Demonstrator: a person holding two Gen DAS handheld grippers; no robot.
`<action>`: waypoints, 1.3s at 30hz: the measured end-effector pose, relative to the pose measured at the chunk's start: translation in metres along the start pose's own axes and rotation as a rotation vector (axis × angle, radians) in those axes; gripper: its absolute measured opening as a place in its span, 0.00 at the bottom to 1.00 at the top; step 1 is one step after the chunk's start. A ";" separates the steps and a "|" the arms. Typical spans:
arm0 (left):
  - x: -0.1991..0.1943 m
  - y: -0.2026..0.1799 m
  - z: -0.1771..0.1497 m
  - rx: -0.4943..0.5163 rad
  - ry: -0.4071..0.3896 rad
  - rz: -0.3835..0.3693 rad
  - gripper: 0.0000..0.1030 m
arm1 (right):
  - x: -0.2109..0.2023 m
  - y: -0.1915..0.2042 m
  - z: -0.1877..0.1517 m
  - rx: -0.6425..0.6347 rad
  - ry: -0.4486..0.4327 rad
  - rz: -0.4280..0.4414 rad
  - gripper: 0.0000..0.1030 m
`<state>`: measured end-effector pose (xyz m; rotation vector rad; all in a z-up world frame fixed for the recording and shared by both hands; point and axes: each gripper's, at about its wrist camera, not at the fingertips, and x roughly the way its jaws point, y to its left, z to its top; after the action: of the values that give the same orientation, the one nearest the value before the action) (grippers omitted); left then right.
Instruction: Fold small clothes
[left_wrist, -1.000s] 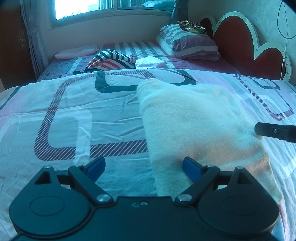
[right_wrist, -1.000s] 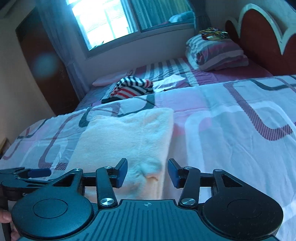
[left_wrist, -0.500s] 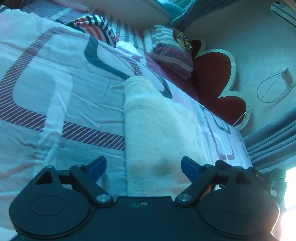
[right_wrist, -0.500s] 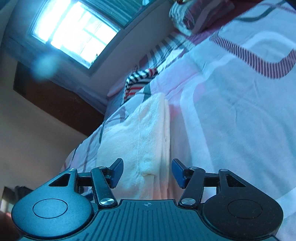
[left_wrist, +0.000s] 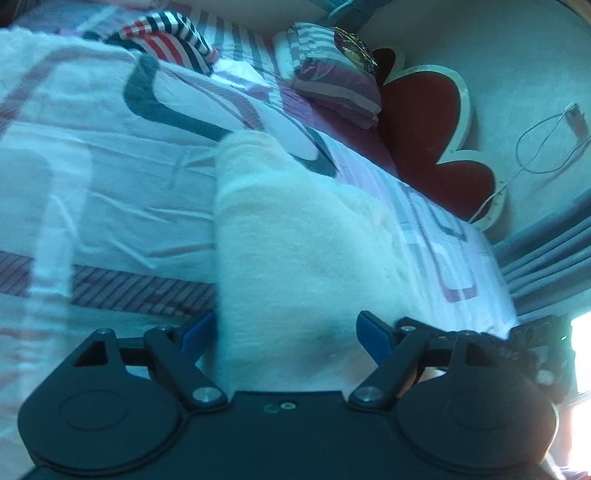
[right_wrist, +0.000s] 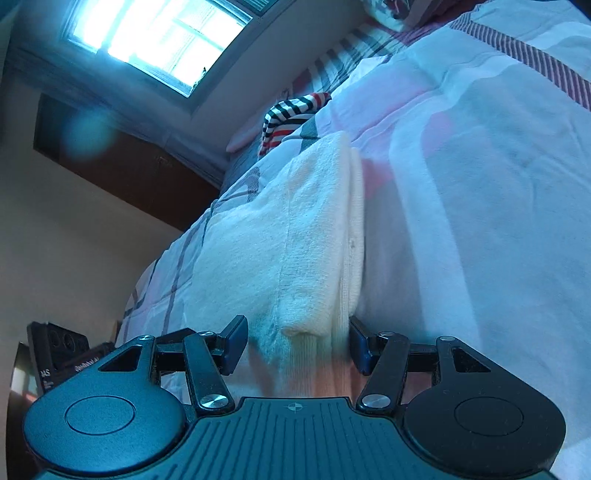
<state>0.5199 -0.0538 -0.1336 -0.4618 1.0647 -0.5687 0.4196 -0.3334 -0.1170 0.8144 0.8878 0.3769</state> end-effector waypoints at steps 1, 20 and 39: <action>0.002 -0.002 0.000 0.001 0.003 0.011 0.77 | -0.001 0.000 0.000 -0.001 -0.002 -0.004 0.55; -0.026 -0.056 -0.008 0.254 -0.078 0.240 0.27 | 0.014 0.106 -0.042 -0.425 -0.083 -0.289 0.28; -0.210 0.082 -0.043 0.180 -0.099 0.317 0.27 | 0.138 0.255 -0.174 -0.461 0.041 -0.119 0.28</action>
<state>0.4210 0.1393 -0.0594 -0.1563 0.9584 -0.3521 0.3697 -0.0038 -0.0602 0.3298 0.8391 0.4724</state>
